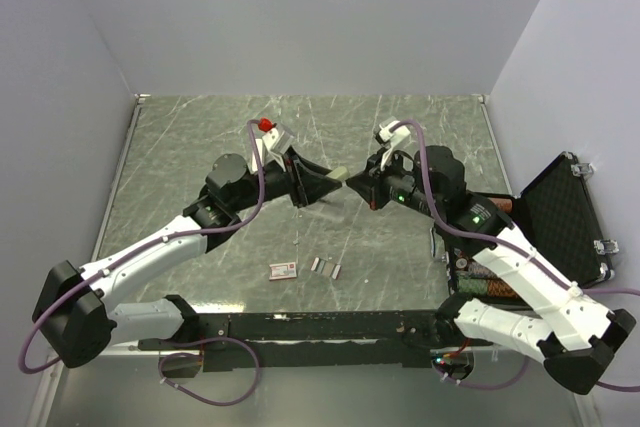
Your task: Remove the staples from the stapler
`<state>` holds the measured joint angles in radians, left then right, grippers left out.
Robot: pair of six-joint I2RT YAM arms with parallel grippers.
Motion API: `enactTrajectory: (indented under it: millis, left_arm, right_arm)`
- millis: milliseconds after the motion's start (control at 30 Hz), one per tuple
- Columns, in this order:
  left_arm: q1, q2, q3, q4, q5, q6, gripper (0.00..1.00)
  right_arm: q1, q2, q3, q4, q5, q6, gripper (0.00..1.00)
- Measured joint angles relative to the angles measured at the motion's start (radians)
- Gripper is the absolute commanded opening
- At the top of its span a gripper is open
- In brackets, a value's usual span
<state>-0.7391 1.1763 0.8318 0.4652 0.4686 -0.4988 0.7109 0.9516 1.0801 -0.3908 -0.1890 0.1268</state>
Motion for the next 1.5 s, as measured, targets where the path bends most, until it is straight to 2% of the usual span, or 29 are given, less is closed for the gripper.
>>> enactTrajectory:
  millis: [400,1000,1500]
  left_arm:
    - [-0.018,-0.003,0.000,-0.002,-0.076,-0.019,0.01]
    - [-0.023,-0.003,0.005,-0.051,-0.388,-0.071,0.01]
    - [-0.024,0.001,0.037,-0.091,-0.433,-0.101,0.01]
  right_arm:
    - [0.000,0.002,0.001,0.029,0.042,-0.005,0.00]
    - [-0.006,0.081,-0.040,0.156,-0.020,0.103,0.00]
    - [-0.004,0.182,-0.072,0.265,0.011,0.113,0.00]
